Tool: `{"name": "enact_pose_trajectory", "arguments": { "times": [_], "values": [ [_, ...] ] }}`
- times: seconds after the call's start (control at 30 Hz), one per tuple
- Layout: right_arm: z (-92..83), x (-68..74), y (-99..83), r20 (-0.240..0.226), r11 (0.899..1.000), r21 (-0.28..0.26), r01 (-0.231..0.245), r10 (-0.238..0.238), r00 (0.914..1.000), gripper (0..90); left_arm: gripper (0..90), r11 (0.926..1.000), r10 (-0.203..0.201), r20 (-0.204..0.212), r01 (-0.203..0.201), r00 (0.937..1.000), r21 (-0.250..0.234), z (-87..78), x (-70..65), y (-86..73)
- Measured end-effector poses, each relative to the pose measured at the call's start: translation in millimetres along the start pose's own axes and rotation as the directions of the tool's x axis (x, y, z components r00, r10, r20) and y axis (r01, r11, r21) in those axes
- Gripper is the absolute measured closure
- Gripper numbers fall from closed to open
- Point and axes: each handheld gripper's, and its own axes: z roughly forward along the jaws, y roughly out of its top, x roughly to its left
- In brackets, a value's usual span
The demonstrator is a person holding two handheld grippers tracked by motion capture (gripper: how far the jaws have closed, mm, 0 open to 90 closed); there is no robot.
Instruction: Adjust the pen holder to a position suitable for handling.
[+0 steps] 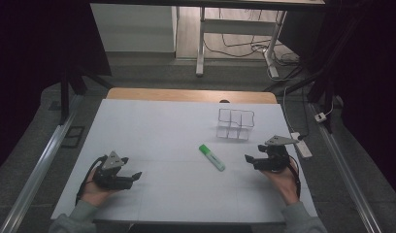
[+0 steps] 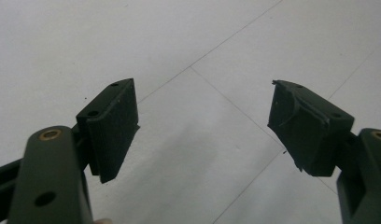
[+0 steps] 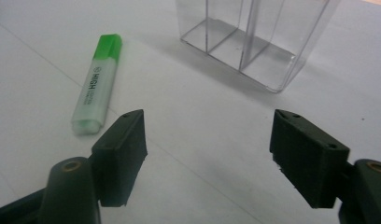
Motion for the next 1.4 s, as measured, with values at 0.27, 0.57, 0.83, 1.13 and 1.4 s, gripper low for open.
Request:
{"name": "enact_pose_trajectory", "arguments": {
  "times": [0.27, 0.57, 0.83, 1.13, 1.4],
  "values": [
    [8.4, -7.9, 8.6, 0.03, 1.0, 0.011, -0.013, 0.013, 0.9995, 38.2, 23.7, 1.0, -0.001, 0.0, 0.001, 1.0, 0.0, 0.5, 0.6, 0.1],
    [20.3, -21.9, 18.0, 0.083, 0.999, 0.029, -0.045, 0.043, 0.9956, 52.4, 23.7, 1.0, -0.002, 0.003, 0.002, 1.0, 0.003, 1.3, 1.7, 0.0],
    [29.5, -30.8, 24.8, 0.116, 0.997, 0.048, -0.056, 0.05, 0.992, 76.3, 23.7, 1.0, -0.001, 0.002, 0.001, 1.0, 0.004, 1.5, 2.5, 0.1],
    [40.2, -48.4, 30.7, 0.153, 0.996, 0.052, -0.074, 0.066, 0.986, 89.2, 23.7, 1.0, -0.003, 0.0, 0.003, 1.0, 0.008, 2.8, 3.3, 0.0],
    [52.3, -64.2, 36.5, 0.166, 0.993, 0.039, -0.108, 0.1, 0.9809, 89.2, 23.7, 0.9999, 0.0, 0.0, 0.0, 1.0, 0.014, 4.4, 3.4, 0.1]
  ]
}}
